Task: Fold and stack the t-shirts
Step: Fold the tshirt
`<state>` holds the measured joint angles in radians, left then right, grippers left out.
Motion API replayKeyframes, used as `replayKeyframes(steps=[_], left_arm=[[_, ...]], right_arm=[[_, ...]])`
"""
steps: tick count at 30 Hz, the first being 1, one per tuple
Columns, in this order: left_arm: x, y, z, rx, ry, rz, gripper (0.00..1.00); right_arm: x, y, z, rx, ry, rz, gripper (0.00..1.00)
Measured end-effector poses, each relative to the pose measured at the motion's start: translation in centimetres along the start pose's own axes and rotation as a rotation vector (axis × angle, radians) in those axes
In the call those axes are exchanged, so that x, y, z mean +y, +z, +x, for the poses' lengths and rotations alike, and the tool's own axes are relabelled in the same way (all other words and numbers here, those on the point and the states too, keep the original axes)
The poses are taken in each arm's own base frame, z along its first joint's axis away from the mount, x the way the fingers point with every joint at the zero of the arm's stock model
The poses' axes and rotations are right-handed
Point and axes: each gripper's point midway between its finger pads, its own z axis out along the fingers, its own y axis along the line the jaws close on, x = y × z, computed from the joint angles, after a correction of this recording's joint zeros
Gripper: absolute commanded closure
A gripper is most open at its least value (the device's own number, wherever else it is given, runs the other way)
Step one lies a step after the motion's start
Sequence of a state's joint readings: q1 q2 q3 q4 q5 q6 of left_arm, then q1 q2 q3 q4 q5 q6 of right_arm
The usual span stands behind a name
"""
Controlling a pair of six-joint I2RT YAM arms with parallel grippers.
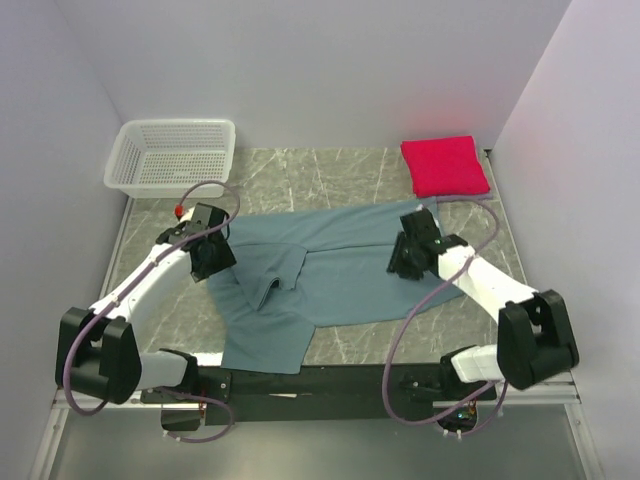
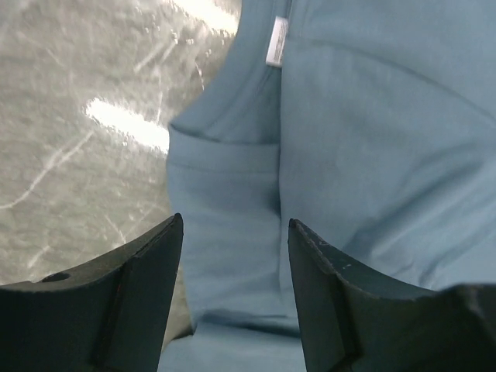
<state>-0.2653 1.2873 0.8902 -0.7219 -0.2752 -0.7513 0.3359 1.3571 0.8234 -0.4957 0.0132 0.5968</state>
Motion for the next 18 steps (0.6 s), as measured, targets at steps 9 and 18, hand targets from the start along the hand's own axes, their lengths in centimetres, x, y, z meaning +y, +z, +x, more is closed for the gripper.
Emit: replayKeyframes(steps=[9,18], left_arm=[[0.2,0.2,1.3,0.01,0.009,0.017,0.38],[0.1,0.6,-0.2,-0.069,0.016,0.003,0.37]], right_arm=[[-7.9,-0.8,-0.1,-0.093,0.131,0.321,0.49],[-14.1,-0.9,-3.0,-0.116,0.211,0.609,0.45]])
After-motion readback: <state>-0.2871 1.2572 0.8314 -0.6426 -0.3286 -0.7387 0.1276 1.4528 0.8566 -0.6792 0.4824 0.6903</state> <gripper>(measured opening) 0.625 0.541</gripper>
